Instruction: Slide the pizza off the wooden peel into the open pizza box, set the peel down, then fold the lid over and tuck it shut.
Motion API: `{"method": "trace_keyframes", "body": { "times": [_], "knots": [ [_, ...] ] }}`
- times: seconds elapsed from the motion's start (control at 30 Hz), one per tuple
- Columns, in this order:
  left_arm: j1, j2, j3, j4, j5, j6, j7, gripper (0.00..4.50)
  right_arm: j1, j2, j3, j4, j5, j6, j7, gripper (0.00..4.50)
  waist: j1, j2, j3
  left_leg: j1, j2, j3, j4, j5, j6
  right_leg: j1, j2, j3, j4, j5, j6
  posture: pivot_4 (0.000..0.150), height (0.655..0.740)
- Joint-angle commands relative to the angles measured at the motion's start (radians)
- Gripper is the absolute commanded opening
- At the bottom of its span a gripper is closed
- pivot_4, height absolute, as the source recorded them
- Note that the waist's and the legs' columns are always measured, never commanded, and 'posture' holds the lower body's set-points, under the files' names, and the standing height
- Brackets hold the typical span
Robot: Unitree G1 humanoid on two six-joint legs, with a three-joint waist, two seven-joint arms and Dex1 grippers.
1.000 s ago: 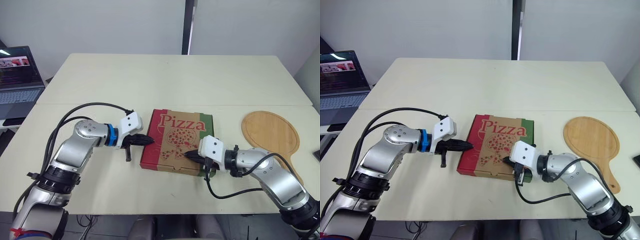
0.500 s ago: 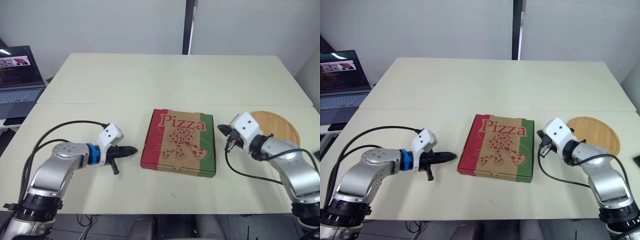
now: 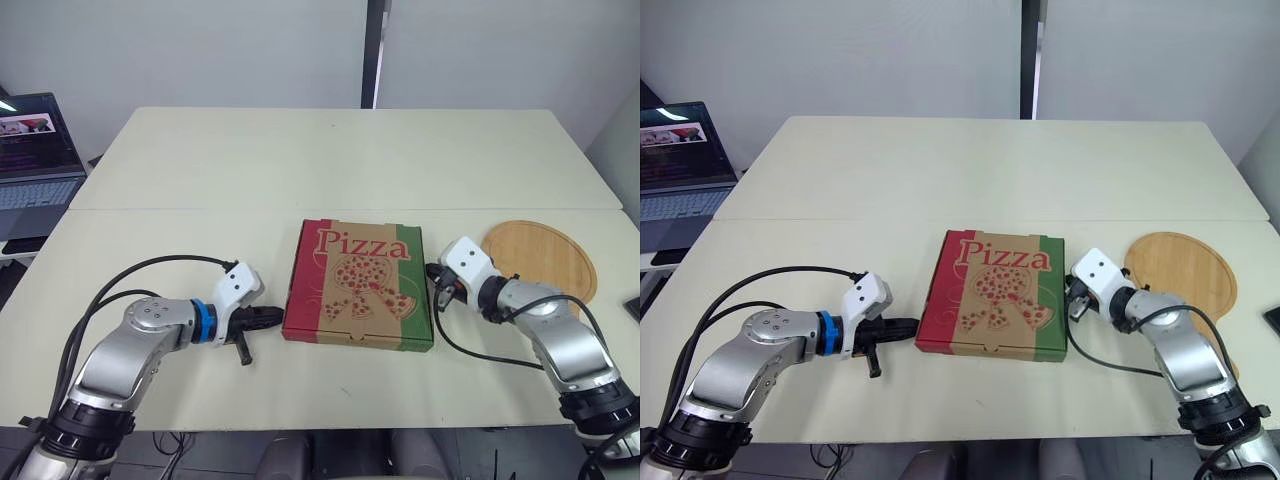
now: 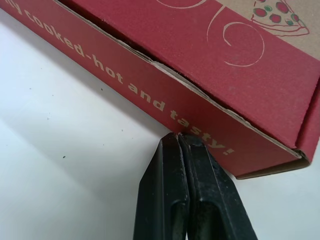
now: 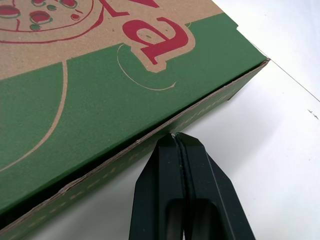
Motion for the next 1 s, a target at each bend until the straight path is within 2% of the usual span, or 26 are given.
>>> {"method": "trace_keyframes", "body": {
  "times": [0.03,0.2,0.3,0.4,0.47,0.7,1.0],
  "knots": [
    [-0.011,-0.006,0.001,-0.059,-0.035,0.014,0.003,0.00,-0.010,-0.002,-0.015,-0.022,-0.008,-0.036,0.009,0.05,0.000,0.000,0.000,0.000,0.000,0.000,0.000,0.000,0.000,0.000,0.000,0.000,0.000,0.000,0.000,0.150,0.7400],
    [0.004,0.031,0.048,-0.068,-0.039,0.018,0.000,0.00,0.022,-0.018,-0.089,-0.068,0.015,-0.030,0.000,0.05,0.000,0.000,0.000,0.000,0.000,0.000,0.000,0.000,0.000,0.000,0.000,0.000,0.000,0.000,0.000,0.150,0.7400],
    [0.037,0.074,0.147,-0.034,-0.028,-0.006,0.021,0.00,0.104,-0.044,-0.226,-0.150,0.082,-0.017,0.017,0.05,0.003,0.000,0.000,0.000,0.000,0.000,0.000,0.000,0.000,0.000,0.000,0.000,0.000,0.000,0.000,0.150,0.7400],
    [0.120,0.097,0.264,0.013,-0.023,-0.074,0.034,0.00,0.208,-0.086,-0.381,-0.156,0.118,-0.063,0.046,0.05,0.003,0.000,0.000,0.000,0.000,0.000,-0.001,0.000,0.000,0.000,0.000,0.000,-0.001,0.000,0.000,0.150,0.7400],
    [0.186,0.073,0.354,0.039,-0.034,-0.116,0.061,0.00,0.266,-0.116,-0.472,-0.112,0.103,-0.122,0.045,0.05,0.003,0.000,0.000,0.000,0.000,0.001,-0.001,0.000,0.000,0.001,0.000,0.000,-0.001,0.000,0.000,0.150,0.7400],
    [0.316,-0.097,0.547,0.114,0.036,-0.264,0.334,0.00,0.360,-0.166,-0.691,0.169,0.077,-0.306,0.017,0.05,0.003,0.000,0.000,0.002,0.001,0.003,0.000,0.000,0.000,0.002,0.000,0.002,-0.001,0.000,0.000,0.150,0.7400],
    [0.330,-0.161,0.559,0.208,0.065,-0.355,0.441,0.00,0.311,-0.205,-0.720,0.517,0.030,-0.449,-0.072,0.05,0.001,0.001,0.000,0.002,0.001,0.006,0.000,0.000,0.000,0.002,0.000,0.003,-0.001,0.000,0.000,0.150,0.7400]
  ]
}}
